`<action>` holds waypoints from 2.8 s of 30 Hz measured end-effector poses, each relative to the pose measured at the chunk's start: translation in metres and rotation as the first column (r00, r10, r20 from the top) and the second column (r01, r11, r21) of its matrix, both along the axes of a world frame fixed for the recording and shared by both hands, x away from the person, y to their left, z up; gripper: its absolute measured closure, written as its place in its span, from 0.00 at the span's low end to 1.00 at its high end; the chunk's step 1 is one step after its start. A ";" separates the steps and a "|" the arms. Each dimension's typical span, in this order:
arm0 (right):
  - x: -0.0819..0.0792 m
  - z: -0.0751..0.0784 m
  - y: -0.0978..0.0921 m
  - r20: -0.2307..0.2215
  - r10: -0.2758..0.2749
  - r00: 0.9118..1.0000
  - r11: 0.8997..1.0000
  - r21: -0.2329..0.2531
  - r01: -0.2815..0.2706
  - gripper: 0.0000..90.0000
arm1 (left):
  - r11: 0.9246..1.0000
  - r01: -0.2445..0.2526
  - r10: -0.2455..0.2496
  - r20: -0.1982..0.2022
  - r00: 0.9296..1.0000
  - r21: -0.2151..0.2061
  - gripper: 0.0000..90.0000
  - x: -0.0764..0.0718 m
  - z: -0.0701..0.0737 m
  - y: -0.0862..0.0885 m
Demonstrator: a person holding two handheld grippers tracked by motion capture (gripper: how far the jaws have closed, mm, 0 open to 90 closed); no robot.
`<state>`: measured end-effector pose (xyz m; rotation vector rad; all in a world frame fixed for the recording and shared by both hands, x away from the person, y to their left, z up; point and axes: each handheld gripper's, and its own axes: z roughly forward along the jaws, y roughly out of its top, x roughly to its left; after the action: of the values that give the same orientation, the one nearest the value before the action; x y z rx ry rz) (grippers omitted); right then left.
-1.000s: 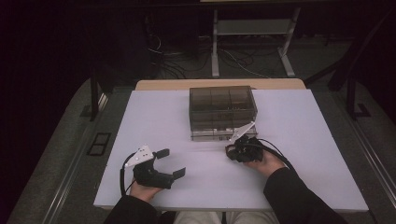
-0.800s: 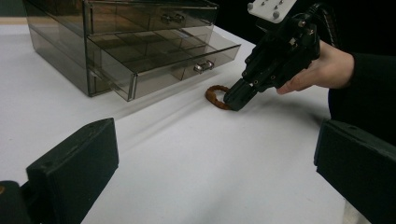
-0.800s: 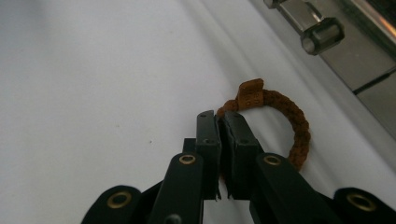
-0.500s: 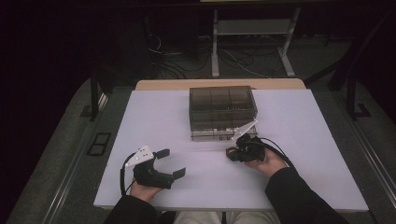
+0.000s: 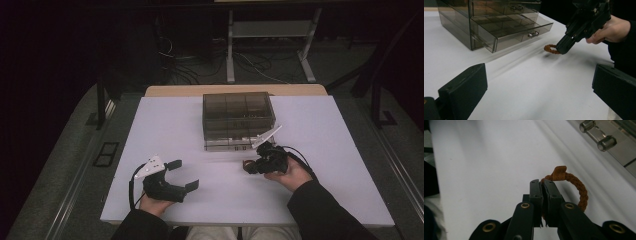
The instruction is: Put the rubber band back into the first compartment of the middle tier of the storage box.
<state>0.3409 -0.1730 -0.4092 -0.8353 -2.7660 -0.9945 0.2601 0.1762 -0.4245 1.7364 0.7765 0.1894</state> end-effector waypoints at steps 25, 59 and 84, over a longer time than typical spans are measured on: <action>0.002 0.031 0.004 -0.006 0.010 1.000 0.998 0.061 -0.009 0.94 | 1.000 -0.003 0.003 0.001 1.000 -0.005 0.00 0.000 0.000 0.001; 0.016 0.064 0.028 0.056 0.061 0.997 0.997 0.039 -0.063 0.94 | 1.000 -0.003 0.003 0.004 1.000 -0.008 0.00 0.000 0.001 0.001; 0.035 0.076 0.038 0.077 0.049 0.996 0.998 0.033 -0.052 0.94 | 1.000 -0.001 0.001 0.003 1.000 -0.011 0.00 -0.001 0.001 0.001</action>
<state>0.3759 -0.1351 -0.3332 -0.7342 -2.8087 -1.0844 0.2595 0.1773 -0.4238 1.7247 0.7751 0.1879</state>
